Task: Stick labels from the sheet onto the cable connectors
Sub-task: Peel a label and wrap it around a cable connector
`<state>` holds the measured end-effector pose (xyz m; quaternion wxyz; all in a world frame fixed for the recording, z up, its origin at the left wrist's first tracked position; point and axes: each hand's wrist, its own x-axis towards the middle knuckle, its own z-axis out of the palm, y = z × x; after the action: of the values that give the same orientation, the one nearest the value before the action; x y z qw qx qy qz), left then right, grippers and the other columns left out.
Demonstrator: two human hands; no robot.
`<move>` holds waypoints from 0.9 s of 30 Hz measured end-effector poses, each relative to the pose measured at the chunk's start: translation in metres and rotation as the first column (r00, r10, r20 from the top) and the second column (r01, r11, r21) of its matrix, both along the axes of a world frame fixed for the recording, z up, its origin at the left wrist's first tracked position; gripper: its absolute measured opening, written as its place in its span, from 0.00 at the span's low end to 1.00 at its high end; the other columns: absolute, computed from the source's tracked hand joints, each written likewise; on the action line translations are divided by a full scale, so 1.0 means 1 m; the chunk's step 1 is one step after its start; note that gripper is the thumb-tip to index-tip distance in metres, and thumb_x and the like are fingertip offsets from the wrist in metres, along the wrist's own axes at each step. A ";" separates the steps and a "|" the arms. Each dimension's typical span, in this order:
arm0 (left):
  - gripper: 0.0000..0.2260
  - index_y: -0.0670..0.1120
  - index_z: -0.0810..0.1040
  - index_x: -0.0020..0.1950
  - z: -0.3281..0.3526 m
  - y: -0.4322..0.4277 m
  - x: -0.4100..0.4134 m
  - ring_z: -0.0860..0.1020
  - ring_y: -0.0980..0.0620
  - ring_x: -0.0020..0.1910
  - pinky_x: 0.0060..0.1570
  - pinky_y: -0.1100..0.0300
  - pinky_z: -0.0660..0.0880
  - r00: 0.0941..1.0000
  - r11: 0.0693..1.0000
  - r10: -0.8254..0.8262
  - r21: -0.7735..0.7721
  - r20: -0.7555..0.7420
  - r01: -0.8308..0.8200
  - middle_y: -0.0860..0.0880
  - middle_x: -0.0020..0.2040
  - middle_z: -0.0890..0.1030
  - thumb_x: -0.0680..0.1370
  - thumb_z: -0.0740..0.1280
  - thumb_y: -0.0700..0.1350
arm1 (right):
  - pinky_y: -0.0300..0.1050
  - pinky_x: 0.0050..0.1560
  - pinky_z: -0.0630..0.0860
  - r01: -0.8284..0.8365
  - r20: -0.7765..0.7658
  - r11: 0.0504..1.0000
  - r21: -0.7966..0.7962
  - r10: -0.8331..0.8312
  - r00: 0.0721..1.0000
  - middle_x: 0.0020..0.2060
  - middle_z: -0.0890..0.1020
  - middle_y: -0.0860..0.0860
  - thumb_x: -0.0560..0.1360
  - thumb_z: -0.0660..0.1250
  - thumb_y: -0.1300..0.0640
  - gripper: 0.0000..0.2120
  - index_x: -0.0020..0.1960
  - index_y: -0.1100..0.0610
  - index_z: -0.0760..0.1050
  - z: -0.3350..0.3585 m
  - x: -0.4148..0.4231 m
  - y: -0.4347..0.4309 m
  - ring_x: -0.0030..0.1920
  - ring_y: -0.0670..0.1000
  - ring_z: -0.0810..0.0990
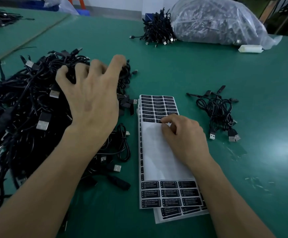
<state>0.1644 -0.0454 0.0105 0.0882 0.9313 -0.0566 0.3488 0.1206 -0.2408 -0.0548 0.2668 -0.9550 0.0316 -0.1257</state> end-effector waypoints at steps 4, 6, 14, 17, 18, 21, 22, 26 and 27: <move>0.28 0.50 0.69 0.70 -0.005 -0.005 -0.002 0.74 0.41 0.55 0.62 0.42 0.63 0.995 0.995 -0.094 0.035 0.041 0.093 0.47 0.51 0.81 0.73 0.64 0.30 | 0.47 0.41 0.75 -0.004 -0.006 1.000 0.008 0.004 1.000 0.35 0.75 0.41 0.80 0.64 0.50 0.09 0.57 0.46 0.80 0.001 0.000 0.000 0.41 0.49 0.77; 0.23 0.47 0.77 0.67 -0.008 -0.006 -0.002 0.74 0.39 0.55 0.57 0.44 0.66 0.983 0.982 -0.181 0.061 0.008 0.180 0.45 0.52 0.81 0.74 0.66 0.30 | 0.47 0.40 0.74 -0.004 0.001 1.000 -0.004 0.004 1.000 0.36 0.76 0.42 0.80 0.64 0.51 0.09 0.58 0.47 0.80 0.002 -0.001 0.001 0.40 0.51 0.77; 0.06 0.51 0.85 0.55 -0.017 -0.008 -0.010 0.79 0.43 0.51 0.58 0.48 0.64 0.912 0.903 -0.411 0.133 -0.005 0.408 0.50 0.49 0.84 0.80 0.70 0.44 | 0.47 0.39 0.71 0.049 0.115 0.988 0.145 -0.066 0.991 0.41 0.74 0.43 0.72 0.71 0.45 0.21 0.61 0.46 0.68 0.005 -0.002 0.005 0.41 0.48 0.74; 0.06 0.50 0.85 0.54 -0.020 -0.006 -0.012 0.79 0.44 0.50 0.59 0.49 0.63 0.912 0.908 -0.409 0.116 0.028 0.403 0.51 0.47 0.85 0.80 0.69 0.46 | 0.43 0.47 0.70 0.002 0.198 0.995 0.095 -0.021 0.980 0.54 0.68 0.44 0.67 0.74 0.43 0.46 0.77 0.42 0.52 0.007 -0.004 0.008 0.52 0.47 0.70; 0.06 0.50 0.85 0.54 -0.020 -0.005 -0.012 0.80 0.44 0.50 0.59 0.49 0.63 0.913 0.909 -0.406 0.114 0.034 0.401 0.51 0.46 0.85 0.80 0.70 0.46 | 0.43 0.51 0.70 -0.012 0.239 0.996 0.085 -0.009 0.971 0.56 0.67 0.45 0.67 0.75 0.43 0.49 0.78 0.41 0.48 0.008 -0.005 0.010 0.55 0.48 0.70; 0.04 0.49 0.86 0.51 -0.022 -0.003 -0.013 0.80 0.44 0.47 0.58 0.49 0.63 0.911 0.908 -0.409 0.112 0.045 0.403 0.51 0.41 0.85 0.78 0.72 0.46 | 0.50 0.59 0.72 -0.051 0.403 0.992 0.112 0.001 0.915 0.62 0.66 0.50 0.69 0.76 0.45 0.49 0.79 0.43 0.47 0.011 -0.005 0.010 0.60 0.53 0.70; 0.04 0.49 0.86 0.50 -0.023 -0.003 -0.013 0.80 0.44 0.46 0.57 0.50 0.63 0.911 0.909 -0.410 0.111 0.051 0.403 0.51 0.39 0.84 0.77 0.74 0.47 | 0.51 0.60 0.72 -0.071 0.460 0.991 0.110 0.013 0.888 0.63 0.65 0.50 0.70 0.76 0.46 0.48 0.78 0.43 0.49 0.012 -0.004 0.010 0.61 0.52 0.69; 0.05 0.48 0.85 0.44 -0.025 -0.002 -0.016 0.78 0.47 0.44 0.55 0.51 0.62 0.922 0.923 -0.379 0.109 0.076 0.370 0.52 0.34 0.81 0.77 0.73 0.49 | 0.35 0.63 0.65 -0.121 0.552 0.993 0.001 0.100 0.828 0.64 0.70 0.53 0.75 0.72 0.50 0.25 0.71 0.48 0.72 0.012 -0.004 0.007 0.61 0.47 0.67; 0.06 0.48 0.84 0.43 -0.026 -0.003 -0.016 0.75 0.49 0.45 0.55 0.52 0.62 0.924 0.925 -0.375 0.090 0.078 0.368 0.52 0.34 0.80 0.78 0.73 0.48 | 0.31 0.60 0.64 -0.116 0.546 0.993 -0.015 0.105 0.831 0.61 0.73 0.53 0.77 0.71 0.51 0.17 0.65 0.51 0.79 0.012 -0.004 0.006 0.58 0.49 0.69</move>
<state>0.1487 -0.0480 -0.0157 0.1154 0.8889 -0.2490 0.3668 0.1170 -0.2343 -0.0430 0.2805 -0.8772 -0.0998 -0.3767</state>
